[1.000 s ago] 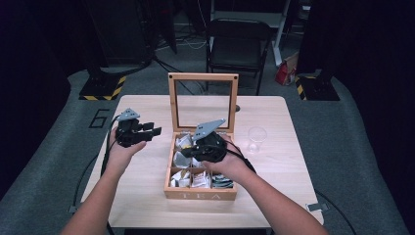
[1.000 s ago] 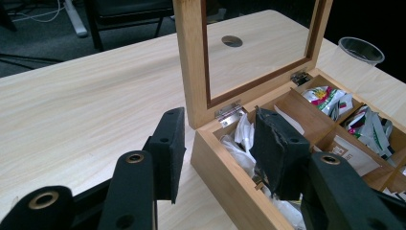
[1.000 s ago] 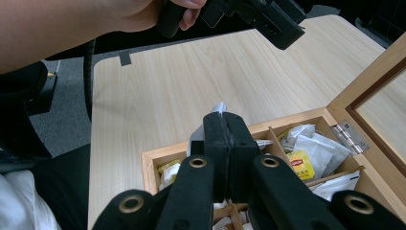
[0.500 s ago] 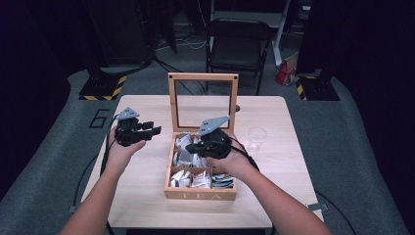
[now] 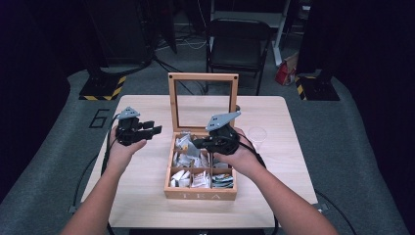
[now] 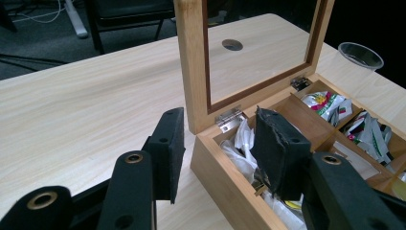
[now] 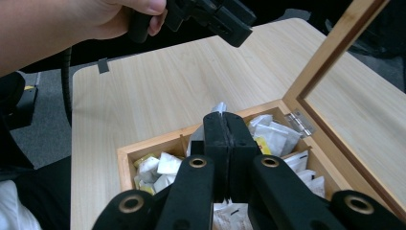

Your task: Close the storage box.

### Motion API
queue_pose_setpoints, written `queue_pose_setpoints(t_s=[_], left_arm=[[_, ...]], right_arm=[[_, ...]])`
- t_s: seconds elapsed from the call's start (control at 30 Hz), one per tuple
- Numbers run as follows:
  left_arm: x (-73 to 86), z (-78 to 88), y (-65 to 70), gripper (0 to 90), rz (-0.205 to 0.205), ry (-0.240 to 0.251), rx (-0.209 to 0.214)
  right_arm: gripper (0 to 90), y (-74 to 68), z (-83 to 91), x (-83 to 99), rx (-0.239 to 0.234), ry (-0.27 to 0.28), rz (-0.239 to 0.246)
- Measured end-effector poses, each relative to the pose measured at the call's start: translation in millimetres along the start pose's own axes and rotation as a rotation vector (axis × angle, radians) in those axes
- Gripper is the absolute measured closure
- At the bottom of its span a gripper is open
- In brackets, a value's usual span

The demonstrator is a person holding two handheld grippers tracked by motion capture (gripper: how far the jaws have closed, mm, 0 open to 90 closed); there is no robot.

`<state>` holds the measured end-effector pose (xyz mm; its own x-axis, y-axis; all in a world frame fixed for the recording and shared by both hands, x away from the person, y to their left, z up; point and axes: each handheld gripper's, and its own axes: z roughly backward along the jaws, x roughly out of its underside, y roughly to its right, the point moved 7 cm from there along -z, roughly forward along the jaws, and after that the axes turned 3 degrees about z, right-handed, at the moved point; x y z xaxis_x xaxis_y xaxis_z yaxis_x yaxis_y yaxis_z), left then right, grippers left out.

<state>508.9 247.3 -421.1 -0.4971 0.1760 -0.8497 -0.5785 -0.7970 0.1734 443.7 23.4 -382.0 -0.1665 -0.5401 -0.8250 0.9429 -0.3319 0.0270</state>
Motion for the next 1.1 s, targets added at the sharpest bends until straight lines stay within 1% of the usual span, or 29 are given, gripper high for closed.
queue_pose_setpoints(t_s=[0.07, 0.1, 0.27, 0.57, 0.63, 0.77, 0.8, 0.87, 0.97, 1.1], left_arm=[[-0.6, -0.4, 0.4, 54.2, -0.001, 0.003, -0.001], [-0.8, -0.4, 0.6, 54.2, -0.003, 0.003, 0.0], [-0.4, -0.5, 0.7, 54.3, -0.001, 0.001, -0.001], [-1.5, 0.4, -0.5, 54.3, -0.002, 0.0, -0.009], [-1.8, 0.8, -0.8, 54.3, -0.001, 0.0, -0.007], [-1.9, 1.0, -1.1, 54.3, 0.0, 0.0, -0.008], [-1.8, 0.8, -1.0, 54.2, -0.001, 0.0, -0.008], [-1.7, 0.4, -0.5, 54.3, -0.002, 0.0, -0.009], [-2.2, 0.4, 0.1, 54.3, -0.001, 0.005, -0.009], [-2.3, 0.4, 0.4, 54.3, -0.001, 0.006, -0.01]], right_arm=[[89.6, 2.8, 1.9, 0.5, 0.007, 0.004, 0.0], [89.6, 3.7, 3.6, 1.3, 0.009, 0.002, -0.014], [89.6, 11.0, 9.3, 2.9, 0.031, 0.01, -0.028], [89.6, 22.2, 19.9, 7.8, 0.056, 0.009, -0.034], [89.6, 24.1, 21.7, 8.9, 0.065, 0.009, -0.051], [89.6, 28.8, 26.2, 10.6, 0.076, 0.004, -0.039], [89.6, 29.2, 27.5, 11.1, 0.083, 0.002, -0.051], [89.6, 32.3, 30.5, 11.8, 0.094, 0.002, -0.049], [89.6, 36.3, 34.8, 13.1, 0.108, 0.004, -0.061], [89.6, 41.2, 40.5, 14.8, 0.124, 0.008, -0.056]])
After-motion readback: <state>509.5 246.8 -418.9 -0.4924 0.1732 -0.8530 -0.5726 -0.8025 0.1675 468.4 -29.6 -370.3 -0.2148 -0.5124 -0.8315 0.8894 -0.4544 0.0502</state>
